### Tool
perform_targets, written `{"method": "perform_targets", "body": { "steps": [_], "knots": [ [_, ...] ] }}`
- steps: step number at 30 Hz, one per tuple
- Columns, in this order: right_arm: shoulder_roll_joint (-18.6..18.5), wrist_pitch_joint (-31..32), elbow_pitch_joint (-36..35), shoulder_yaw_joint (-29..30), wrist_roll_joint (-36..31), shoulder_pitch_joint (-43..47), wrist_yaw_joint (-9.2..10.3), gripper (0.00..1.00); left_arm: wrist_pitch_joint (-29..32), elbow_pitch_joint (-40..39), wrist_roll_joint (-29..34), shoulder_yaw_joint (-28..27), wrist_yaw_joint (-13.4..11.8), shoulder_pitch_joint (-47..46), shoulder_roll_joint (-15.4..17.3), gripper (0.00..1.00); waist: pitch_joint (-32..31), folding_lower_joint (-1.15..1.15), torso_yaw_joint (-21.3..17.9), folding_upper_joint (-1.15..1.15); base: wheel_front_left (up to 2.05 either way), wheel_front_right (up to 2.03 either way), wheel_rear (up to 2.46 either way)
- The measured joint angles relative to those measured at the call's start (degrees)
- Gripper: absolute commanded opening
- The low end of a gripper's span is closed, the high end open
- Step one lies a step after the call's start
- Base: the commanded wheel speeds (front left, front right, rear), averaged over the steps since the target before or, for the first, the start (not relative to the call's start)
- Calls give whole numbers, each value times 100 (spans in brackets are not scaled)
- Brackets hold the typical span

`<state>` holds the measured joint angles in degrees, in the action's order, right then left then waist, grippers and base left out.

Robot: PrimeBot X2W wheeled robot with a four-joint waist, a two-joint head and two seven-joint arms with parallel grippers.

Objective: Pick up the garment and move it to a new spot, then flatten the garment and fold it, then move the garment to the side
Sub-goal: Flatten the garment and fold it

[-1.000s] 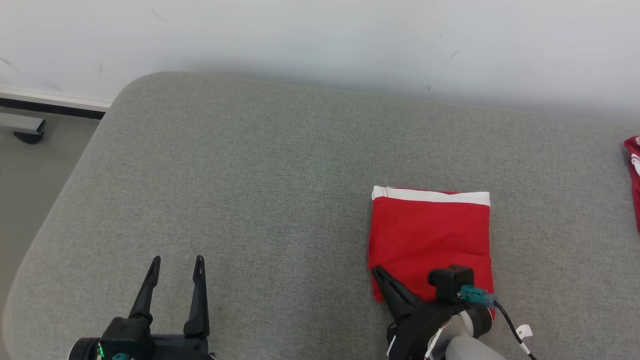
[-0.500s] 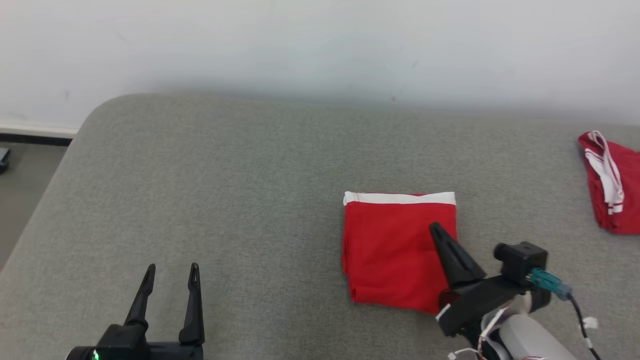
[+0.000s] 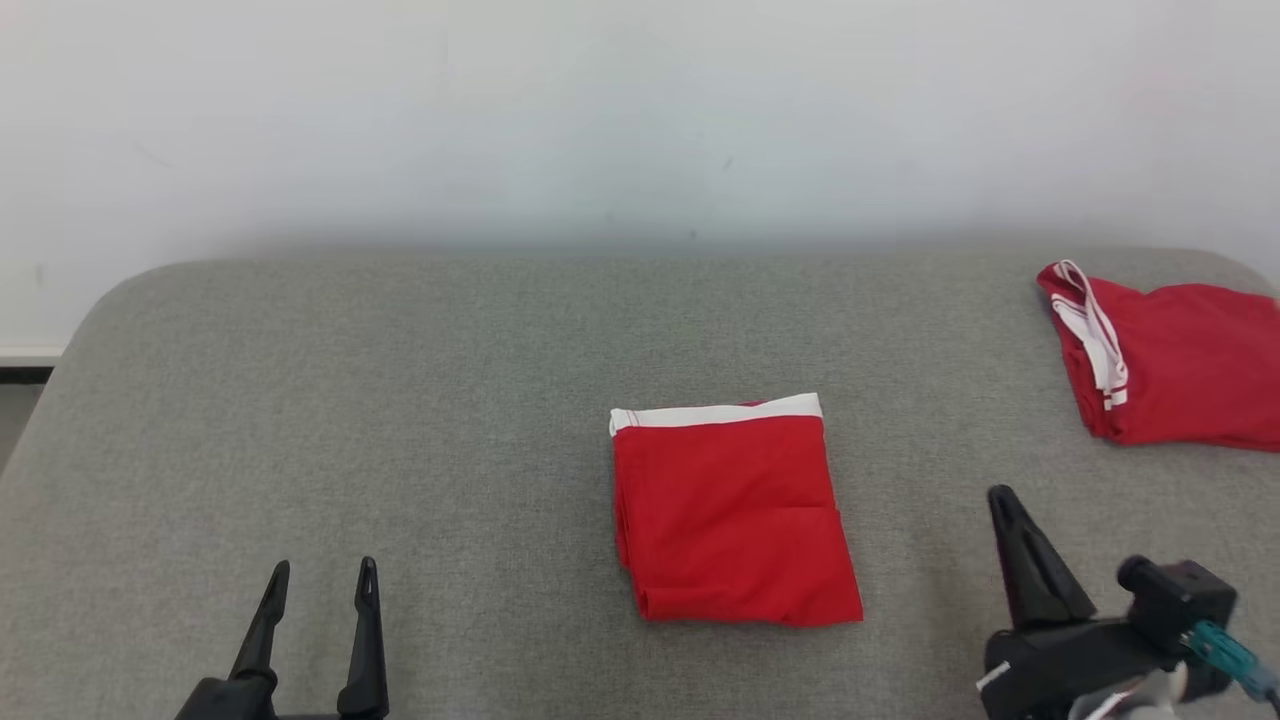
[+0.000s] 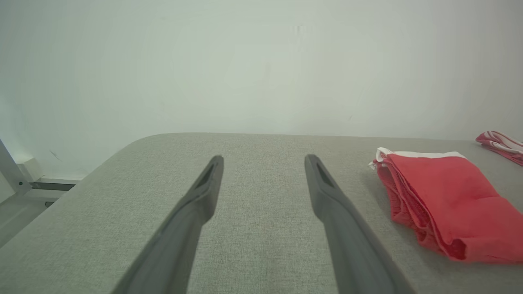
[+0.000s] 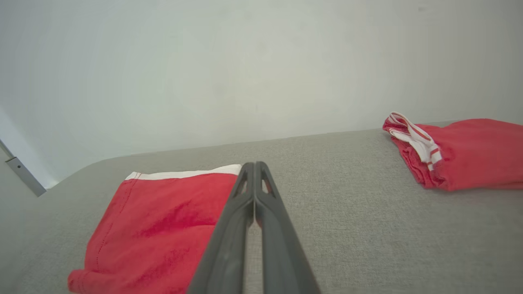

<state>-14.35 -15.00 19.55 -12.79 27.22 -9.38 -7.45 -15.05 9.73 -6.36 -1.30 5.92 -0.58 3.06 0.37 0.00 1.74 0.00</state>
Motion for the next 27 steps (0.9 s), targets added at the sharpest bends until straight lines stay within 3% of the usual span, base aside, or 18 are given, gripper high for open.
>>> {"method": "perform_targets", "body": {
  "steps": [10, 12, 13, 27],
  "knots": [
    [122, 0, -584, 597, -303, 844, 0, 0, 0, -64, 81, -13, 25, 183, 18, 100, -159, 0, -122, 0, 0, 0, 0],
    [159, 0, -658, 700, -396, 935, 0, 75, 0, -88, 91, -16, 42, 210, 21, 100, -178, 0, -119, 0, 0, 0, 0],
    [190, 1, -697, 757, -444, 981, 0, 100, 0, -93, 98, -23, 47, 233, 29, 100, -188, 0, -118, 0, 0, 0, 0],
    [523, 34, -1033, 1216, -870, 1351, 0, 100, 0, -248, 121, 68, 73, 483, 111, 100, -275, 0, -116, 0, 0, 0, 0]
  ]
}}
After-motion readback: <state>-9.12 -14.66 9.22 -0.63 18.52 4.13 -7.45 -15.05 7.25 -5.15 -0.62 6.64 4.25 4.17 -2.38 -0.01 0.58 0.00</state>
